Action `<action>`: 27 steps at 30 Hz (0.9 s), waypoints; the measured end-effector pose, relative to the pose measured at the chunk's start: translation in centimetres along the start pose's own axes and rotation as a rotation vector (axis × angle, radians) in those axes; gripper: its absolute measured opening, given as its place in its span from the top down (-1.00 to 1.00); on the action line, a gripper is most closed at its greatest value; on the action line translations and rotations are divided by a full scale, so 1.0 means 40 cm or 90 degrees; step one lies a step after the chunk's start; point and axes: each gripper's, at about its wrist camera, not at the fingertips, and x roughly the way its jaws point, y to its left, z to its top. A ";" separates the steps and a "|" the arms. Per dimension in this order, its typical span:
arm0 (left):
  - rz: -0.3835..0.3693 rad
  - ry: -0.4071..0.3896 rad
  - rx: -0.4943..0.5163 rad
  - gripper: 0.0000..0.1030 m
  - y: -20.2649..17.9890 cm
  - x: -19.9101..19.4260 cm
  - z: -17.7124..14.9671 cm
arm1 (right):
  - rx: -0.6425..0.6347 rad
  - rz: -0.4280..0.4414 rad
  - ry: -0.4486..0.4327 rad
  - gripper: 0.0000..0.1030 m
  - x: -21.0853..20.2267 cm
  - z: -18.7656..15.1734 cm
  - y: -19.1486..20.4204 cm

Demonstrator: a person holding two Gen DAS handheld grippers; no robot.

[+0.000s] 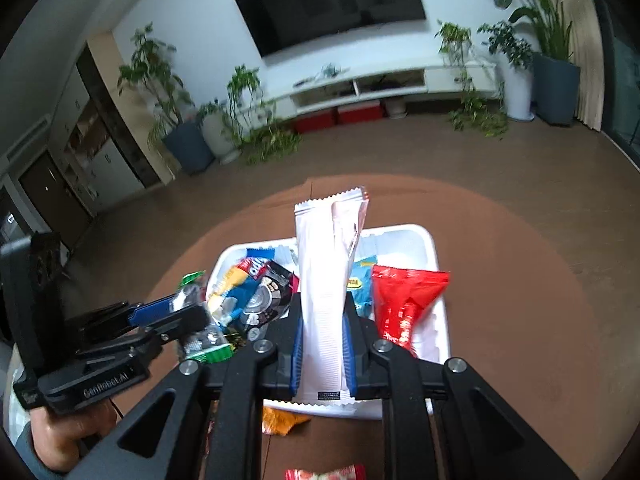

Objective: Organize snacks
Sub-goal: 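Carry the seed packet and white strip packet into the white tray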

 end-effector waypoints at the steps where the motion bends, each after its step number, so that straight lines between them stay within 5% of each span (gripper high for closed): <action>1: 0.002 0.004 0.002 0.42 -0.001 0.017 0.000 | -0.002 0.001 0.012 0.66 0.027 -0.003 0.003; 17: 0.017 0.043 0.027 0.40 0.011 0.169 -0.001 | 0.007 -0.025 0.079 0.65 0.149 -0.076 -0.014; 27: 0.032 0.063 0.031 0.23 0.034 0.234 -0.002 | 0.006 -0.028 0.098 0.63 0.178 -0.101 -0.005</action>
